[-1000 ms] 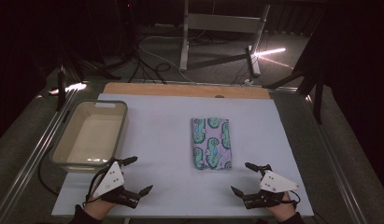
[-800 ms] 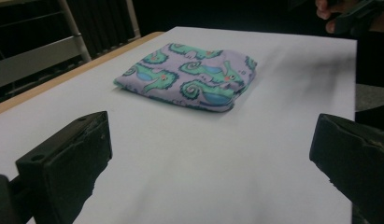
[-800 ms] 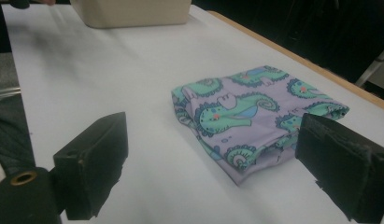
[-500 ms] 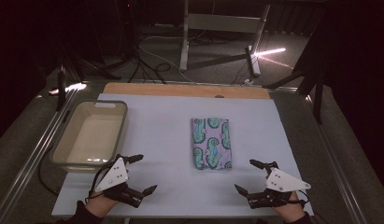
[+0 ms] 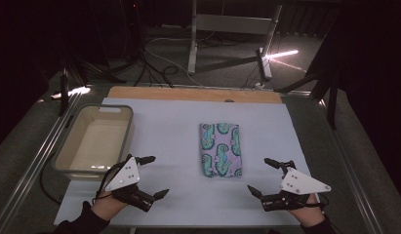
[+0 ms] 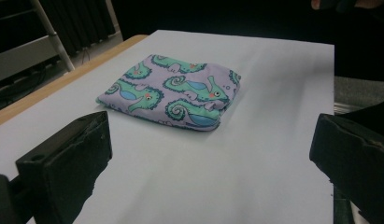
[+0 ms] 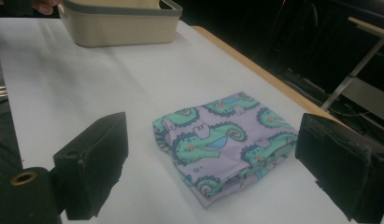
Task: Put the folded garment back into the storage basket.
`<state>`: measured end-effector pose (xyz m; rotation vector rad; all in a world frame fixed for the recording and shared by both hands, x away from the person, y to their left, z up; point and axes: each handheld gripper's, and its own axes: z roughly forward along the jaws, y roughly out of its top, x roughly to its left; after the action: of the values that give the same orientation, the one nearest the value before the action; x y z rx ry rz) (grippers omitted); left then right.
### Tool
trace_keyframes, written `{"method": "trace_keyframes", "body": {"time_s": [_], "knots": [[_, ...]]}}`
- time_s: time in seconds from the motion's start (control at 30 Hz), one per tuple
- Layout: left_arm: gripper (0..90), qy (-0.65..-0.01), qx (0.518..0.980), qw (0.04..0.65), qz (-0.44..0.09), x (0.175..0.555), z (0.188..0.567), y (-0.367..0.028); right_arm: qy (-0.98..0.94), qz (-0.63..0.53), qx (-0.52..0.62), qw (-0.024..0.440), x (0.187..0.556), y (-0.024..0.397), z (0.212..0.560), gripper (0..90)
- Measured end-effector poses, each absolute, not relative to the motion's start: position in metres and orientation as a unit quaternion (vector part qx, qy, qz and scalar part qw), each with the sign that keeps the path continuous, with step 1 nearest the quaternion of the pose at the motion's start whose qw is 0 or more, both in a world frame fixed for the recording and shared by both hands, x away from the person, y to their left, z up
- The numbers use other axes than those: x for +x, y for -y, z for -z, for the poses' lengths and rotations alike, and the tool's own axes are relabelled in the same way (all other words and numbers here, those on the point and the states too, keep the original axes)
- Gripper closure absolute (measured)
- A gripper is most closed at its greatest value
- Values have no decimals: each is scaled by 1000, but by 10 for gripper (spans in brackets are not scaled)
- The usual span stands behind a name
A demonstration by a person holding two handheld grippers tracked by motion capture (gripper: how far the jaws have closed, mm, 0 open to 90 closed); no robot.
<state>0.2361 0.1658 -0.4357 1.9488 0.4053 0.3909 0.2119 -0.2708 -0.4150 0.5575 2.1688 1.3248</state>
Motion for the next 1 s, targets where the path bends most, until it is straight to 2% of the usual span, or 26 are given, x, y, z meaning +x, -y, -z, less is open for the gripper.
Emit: {"method": "trace_keyframes", "body": {"time_s": [0.43,1.0], "knots": [[0,-169,825,516,-156,250,417,-153,-802,-487,204,280,224,268,399,96],[0,-191,836,492,-148,276,399,-130,-803,-472,216,292,262,256,389,96]]}}
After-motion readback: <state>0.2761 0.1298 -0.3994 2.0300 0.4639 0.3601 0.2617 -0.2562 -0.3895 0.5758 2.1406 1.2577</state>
